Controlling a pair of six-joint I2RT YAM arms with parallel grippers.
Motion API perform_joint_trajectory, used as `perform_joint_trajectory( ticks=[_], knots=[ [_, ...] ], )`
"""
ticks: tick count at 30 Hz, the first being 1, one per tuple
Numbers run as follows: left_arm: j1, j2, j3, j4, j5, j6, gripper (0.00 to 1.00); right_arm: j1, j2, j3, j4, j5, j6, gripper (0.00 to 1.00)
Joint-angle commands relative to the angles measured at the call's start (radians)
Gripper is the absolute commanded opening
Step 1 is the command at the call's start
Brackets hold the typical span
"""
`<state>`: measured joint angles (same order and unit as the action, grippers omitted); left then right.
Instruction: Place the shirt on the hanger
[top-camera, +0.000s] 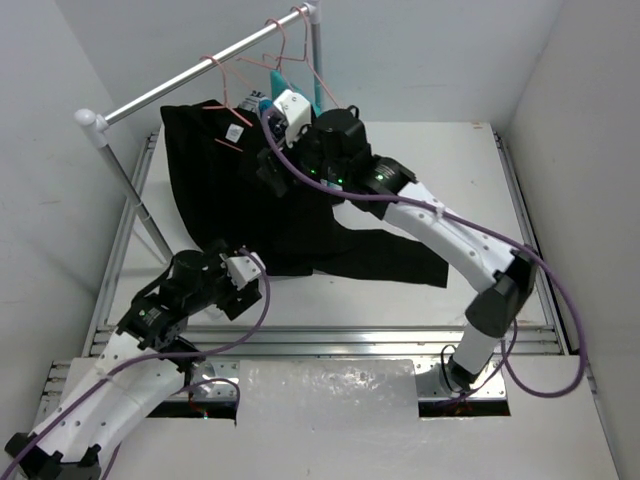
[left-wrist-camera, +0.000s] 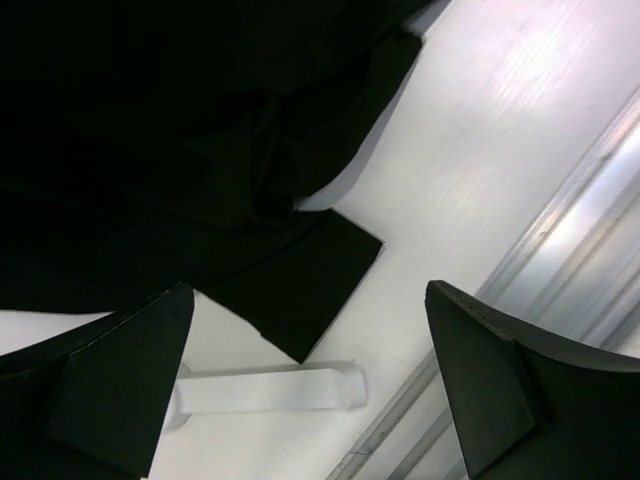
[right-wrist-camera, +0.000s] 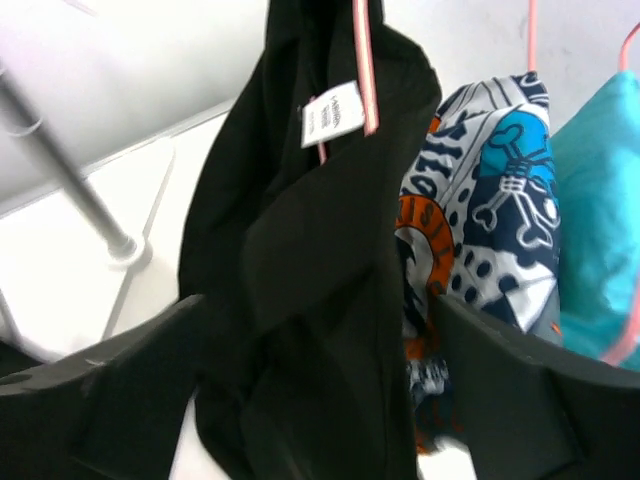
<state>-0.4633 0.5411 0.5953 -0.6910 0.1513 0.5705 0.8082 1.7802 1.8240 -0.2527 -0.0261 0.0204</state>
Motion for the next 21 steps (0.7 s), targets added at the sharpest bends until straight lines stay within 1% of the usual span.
perform_joint_trajectory(
  ticks=[1, 2, 3, 4, 5, 6, 7, 8, 9, 10, 11, 12, 13, 14, 15, 16, 17, 20, 21],
  knots=[
    [-0.005, 0.036, -0.038, 0.133, -0.117, -0.011, 0.99, 0.014, -0.132, -0.066, -0.028, -0.046, -0.013, 0.99],
    [-0.005, 0.043, -0.058, 0.146, -0.133, -0.012, 0.99, 0.014, -0.168, -0.142, -0.031, -0.051, -0.013, 0.99],
    [-0.003, 0.060, -0.068, 0.159, -0.147, -0.012, 1.00, 0.014, -0.248, -0.194, -0.031, -0.052, -0.013, 0.99],
    [-0.003, 0.069, -0.077, 0.185, -0.163, -0.012, 1.00, 0.013, -0.293, -0.247, -0.031, -0.052, -0.004, 0.99],
    [-0.003, 0.085, -0.094, 0.197, -0.179, -0.011, 1.00, 0.013, -0.339, -0.363, -0.030, -0.040, 0.001, 0.99],
    [-0.002, 0.091, -0.100, 0.218, -0.188, -0.011, 0.99, 0.011, -0.432, -0.424, -0.026, -0.020, 0.010, 0.99],
    [-0.001, 0.097, -0.107, 0.229, -0.191, -0.011, 1.00, 0.009, -0.479, -0.483, -0.019, 0.003, 0.033, 0.99],
    [-0.001, 0.109, -0.126, 0.245, -0.193, -0.009, 1.00, 0.005, -0.523, -0.606, -0.016, 0.041, 0.044, 0.99],
    [0.000, 0.117, -0.133, 0.272, -0.200, -0.011, 1.00, 0.003, -0.606, -0.670, -0.014, 0.061, 0.076, 0.99],
    [0.002, 0.120, -0.143, 0.287, -0.206, -0.011, 1.00, -0.009, -0.642, -0.724, -0.022, 0.080, 0.094, 0.99],
    [0.000, 0.132, -0.164, 0.304, -0.213, -0.011, 0.99, -0.018, -0.672, -0.827, -0.031, 0.097, 0.113, 0.99],
    [0.003, 0.137, -0.175, 0.339, -0.229, -0.009, 1.00, -0.032, -0.720, -0.879, -0.054, 0.123, 0.165, 0.99],
    [0.005, 0.149, -0.198, 0.361, -0.242, -0.008, 0.99, -0.076, -0.735, -0.966, -0.068, 0.121, 0.191, 0.99],
    [0.005, 0.155, -0.212, 0.407, -0.268, -0.008, 1.00, -0.110, -0.743, -1.003, -0.079, 0.086, 0.219, 0.99],
    [0.006, 0.163, -0.224, 0.433, -0.282, -0.006, 1.00, -0.177, -0.752, -1.043, -0.079, 0.075, 0.272, 0.99],
    [0.006, 0.169, -0.247, 0.455, -0.295, -0.001, 1.00, -0.208, -0.757, -1.122, -0.066, 0.072, 0.295, 0.99],
    [0.008, 0.186, -0.259, 0.478, -0.323, -0.001, 1.00, -0.237, -0.762, -1.158, -0.053, 0.071, 0.315, 0.99],
    [0.018, 0.214, -0.290, 0.554, -0.357, -0.009, 1.00, -0.346, -0.789, -1.282, 0.024, 0.092, 0.371, 0.99],
    [0.021, 0.217, -0.298, 0.568, -0.358, -0.014, 1.00, -0.404, -0.797, -1.313, 0.073, 0.113, 0.398, 0.99]
  ],
)
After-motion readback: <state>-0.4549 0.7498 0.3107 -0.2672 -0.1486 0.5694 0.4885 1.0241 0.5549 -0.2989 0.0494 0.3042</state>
